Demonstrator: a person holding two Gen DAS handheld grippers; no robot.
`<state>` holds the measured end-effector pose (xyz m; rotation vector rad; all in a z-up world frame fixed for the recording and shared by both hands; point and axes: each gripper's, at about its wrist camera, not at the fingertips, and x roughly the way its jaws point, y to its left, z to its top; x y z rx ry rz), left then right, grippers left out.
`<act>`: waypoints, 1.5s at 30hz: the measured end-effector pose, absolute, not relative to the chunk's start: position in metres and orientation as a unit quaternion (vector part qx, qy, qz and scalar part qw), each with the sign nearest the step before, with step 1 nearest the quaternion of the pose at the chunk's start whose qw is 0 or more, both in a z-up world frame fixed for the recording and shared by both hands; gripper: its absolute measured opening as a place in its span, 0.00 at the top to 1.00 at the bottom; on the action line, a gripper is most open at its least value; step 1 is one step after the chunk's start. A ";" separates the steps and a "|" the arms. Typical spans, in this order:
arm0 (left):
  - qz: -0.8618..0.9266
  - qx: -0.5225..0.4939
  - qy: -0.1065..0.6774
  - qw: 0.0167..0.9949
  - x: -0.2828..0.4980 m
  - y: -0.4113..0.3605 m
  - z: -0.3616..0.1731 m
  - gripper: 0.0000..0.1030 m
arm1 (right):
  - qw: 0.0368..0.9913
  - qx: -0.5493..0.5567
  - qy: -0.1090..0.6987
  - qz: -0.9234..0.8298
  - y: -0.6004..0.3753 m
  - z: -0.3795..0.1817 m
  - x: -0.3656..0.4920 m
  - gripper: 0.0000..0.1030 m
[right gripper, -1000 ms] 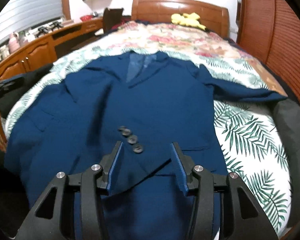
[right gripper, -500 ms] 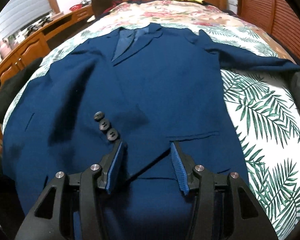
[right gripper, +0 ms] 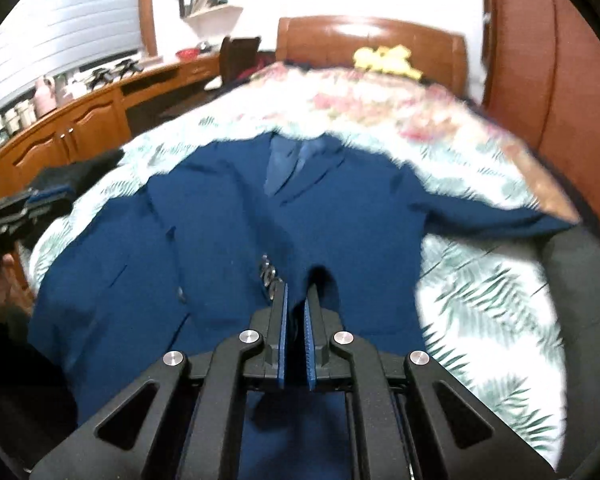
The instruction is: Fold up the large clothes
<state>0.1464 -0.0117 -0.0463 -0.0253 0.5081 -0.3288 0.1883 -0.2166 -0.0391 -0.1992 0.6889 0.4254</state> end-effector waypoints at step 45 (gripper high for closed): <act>-0.117 0.006 0.272 0.955 0.208 -0.032 -0.065 0.65 | 0.901 -0.132 0.370 0.182 -0.206 -0.149 0.238 0.62</act>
